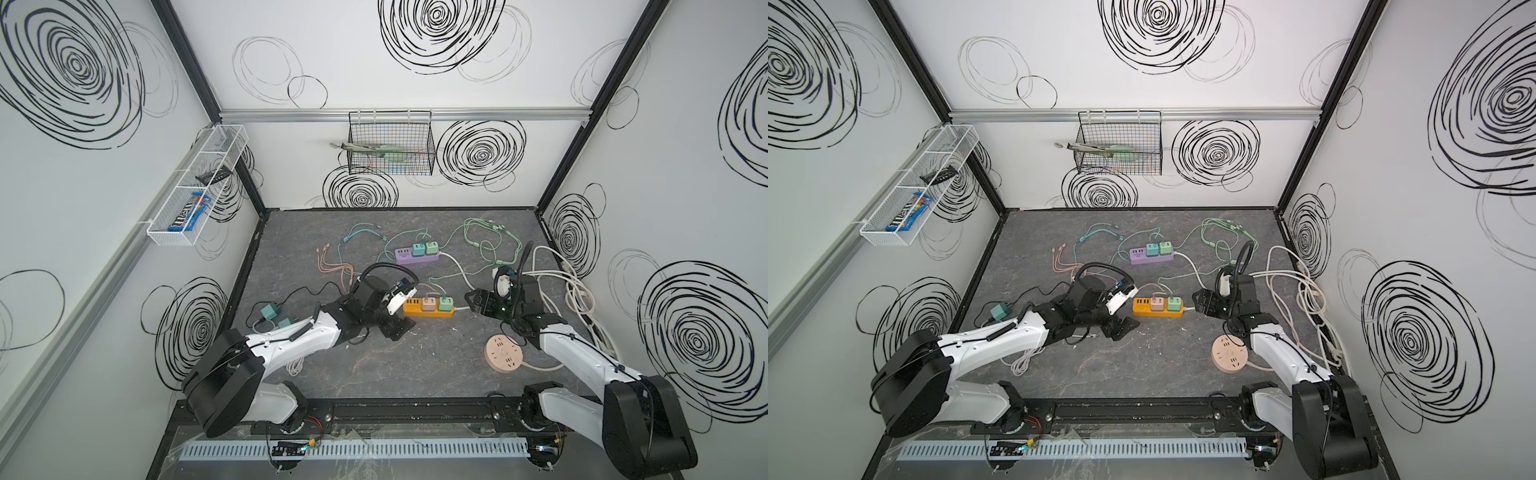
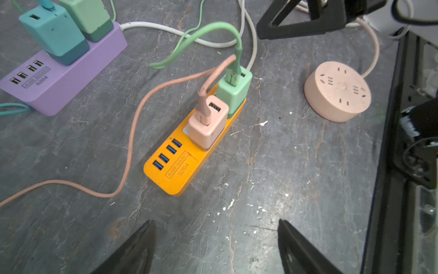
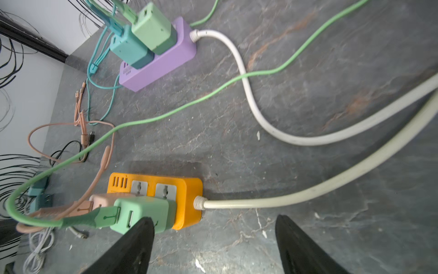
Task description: Insert the plug
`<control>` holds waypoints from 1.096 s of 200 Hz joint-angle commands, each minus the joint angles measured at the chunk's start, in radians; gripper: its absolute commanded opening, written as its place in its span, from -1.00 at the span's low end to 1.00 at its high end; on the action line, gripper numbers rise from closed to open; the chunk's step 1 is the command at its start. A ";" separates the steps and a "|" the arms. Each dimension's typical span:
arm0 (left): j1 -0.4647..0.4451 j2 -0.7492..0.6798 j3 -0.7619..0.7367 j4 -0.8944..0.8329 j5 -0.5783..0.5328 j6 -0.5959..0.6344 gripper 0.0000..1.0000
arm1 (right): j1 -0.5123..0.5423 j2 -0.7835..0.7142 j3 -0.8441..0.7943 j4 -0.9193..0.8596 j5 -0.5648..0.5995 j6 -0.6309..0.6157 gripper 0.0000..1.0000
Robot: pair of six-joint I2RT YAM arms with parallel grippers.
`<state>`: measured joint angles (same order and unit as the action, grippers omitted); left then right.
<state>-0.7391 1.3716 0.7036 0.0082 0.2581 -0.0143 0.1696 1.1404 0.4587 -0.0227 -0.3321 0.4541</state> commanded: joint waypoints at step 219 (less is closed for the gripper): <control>0.208 0.470 0.179 0.199 0.078 -0.236 -0.57 | 0.062 0.635 0.275 0.143 -0.295 0.008 -1.00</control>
<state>-0.5625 1.8015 0.8249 0.1844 0.3187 -0.2878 0.2253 1.7111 0.6830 0.0711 -0.6579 0.4381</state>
